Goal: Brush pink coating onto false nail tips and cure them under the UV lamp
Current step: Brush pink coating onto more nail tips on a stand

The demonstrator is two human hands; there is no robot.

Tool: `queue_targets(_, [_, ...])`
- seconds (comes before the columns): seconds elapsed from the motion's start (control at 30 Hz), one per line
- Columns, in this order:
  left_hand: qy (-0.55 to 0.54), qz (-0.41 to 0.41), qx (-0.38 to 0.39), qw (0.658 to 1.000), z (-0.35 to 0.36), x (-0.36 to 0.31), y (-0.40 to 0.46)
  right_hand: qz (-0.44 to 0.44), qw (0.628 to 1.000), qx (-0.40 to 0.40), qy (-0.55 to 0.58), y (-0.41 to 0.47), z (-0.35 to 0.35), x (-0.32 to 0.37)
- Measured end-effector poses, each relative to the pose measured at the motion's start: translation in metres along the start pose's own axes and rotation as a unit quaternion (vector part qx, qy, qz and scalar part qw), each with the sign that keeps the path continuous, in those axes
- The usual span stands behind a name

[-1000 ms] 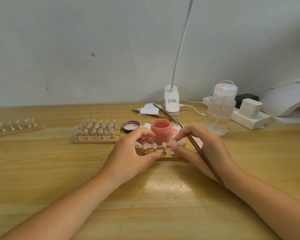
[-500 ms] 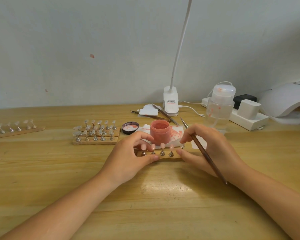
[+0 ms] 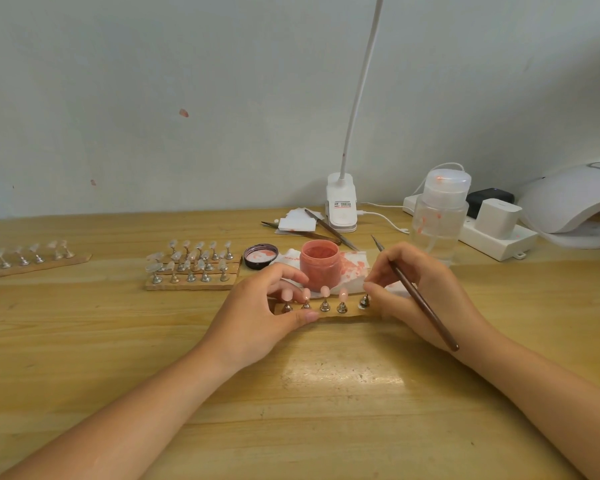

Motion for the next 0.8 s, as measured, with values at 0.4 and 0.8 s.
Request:
queue_targets(0.4, [0.105, 0.106, -0.134, 0.98, -0.001, -0.009, -0.006, -0.127, 0.989, -0.082, 0.01, -0.007, 0.02, 0.019])
queue_targets(0.8, [0.086, 0.197, -0.186, 0.959, 0.0, -0.014, -0.009, -0.154, 0.983, -0.072, 0.073, -0.017, 0.047, 0.032])
Point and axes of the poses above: each hand's wrist, its own y-axis towards the middle knuckle, its own z-axis out of the palm, x = y × z, the point moved 1 cm from there along y, towards the middle knuckle, and after that the axes turned 9 degrees about y, right-handed, at the moved point
